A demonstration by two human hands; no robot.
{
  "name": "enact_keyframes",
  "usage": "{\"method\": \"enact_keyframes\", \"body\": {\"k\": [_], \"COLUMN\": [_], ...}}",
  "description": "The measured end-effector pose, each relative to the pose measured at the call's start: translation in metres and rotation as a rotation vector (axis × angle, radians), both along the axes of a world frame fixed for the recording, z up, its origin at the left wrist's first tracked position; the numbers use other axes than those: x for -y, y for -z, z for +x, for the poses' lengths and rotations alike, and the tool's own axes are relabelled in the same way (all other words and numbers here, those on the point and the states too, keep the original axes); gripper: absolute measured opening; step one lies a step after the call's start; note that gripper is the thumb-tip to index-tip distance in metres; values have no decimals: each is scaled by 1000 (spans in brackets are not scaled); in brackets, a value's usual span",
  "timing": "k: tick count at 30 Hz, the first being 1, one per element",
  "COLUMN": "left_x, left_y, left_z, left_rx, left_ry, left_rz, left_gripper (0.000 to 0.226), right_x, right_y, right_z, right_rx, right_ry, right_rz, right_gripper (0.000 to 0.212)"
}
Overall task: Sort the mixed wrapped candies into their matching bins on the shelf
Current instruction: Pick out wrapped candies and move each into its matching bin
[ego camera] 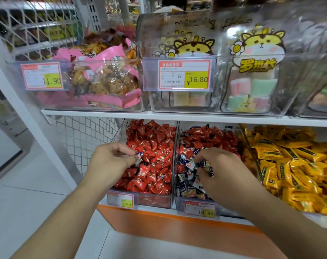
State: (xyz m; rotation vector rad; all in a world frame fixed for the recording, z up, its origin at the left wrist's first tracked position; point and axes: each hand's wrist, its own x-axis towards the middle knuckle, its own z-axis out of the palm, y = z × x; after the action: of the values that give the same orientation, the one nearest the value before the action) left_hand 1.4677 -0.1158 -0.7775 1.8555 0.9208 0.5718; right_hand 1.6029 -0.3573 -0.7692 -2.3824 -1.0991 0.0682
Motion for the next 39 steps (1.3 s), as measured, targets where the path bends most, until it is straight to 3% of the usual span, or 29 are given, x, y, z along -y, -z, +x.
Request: {"method": "enact_keyframes", "body": {"k": [6,12,14,17,19,25,33,39], "left_x": [20,63,78,84,77,19,-4,-6], "left_y": [-14,-29,-27,-21,-19,9,38,39], "left_z": [6,17,23,28,28,17,20,23], "left_rx": [116,283,315,245,190,-71,-316,-284], "left_ry": [68,190,246,315,266,36,88,50], "left_rz": [-6,-243,-322,-261,-171,253,373,287], "left_gripper": [9,10,10,10,8,18,21,17], "right_x": [-2,-1,-2,-1,3,12,4,3], "right_y": [0,-3,-5,-5,-2,0,4,5], "right_z": [-1,-4,-5,-2,5,20,18,18], "right_rx": [3,-67,-20,74,112,80,41,40], "right_ry": [-18,-88,-96,-90,-41,53,29,-7], "right_rz": [29,136,177,190,149,11,3,-16], "right_gripper": [25,54,49,25,23,50,41,39]}}
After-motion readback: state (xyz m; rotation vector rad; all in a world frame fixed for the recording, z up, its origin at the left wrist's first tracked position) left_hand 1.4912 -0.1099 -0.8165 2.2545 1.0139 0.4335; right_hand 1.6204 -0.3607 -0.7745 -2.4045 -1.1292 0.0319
